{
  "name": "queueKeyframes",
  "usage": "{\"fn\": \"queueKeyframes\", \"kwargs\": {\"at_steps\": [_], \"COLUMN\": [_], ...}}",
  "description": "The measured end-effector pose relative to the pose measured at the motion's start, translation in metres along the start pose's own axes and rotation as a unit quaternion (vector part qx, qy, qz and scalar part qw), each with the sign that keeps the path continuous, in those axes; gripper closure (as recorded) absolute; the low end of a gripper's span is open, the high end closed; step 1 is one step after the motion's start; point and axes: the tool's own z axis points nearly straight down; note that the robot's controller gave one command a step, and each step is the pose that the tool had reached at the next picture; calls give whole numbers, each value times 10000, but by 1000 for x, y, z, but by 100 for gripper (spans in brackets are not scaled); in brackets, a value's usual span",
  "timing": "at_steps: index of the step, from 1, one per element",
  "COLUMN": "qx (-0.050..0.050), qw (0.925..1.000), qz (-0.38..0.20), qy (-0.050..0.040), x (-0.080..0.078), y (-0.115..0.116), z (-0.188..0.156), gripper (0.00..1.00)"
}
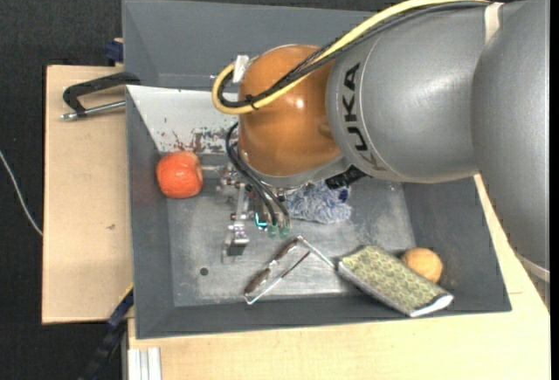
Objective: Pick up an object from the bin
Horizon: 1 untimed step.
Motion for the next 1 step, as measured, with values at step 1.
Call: {"fn": "queueKeyframes", "kwargs": {"at_steps": [1], "qx": [-11], "qw": [10000], "qz": [-48], "qy": [2], "x": [7], "y": [-26], "z": [-20], "gripper": [0]}}
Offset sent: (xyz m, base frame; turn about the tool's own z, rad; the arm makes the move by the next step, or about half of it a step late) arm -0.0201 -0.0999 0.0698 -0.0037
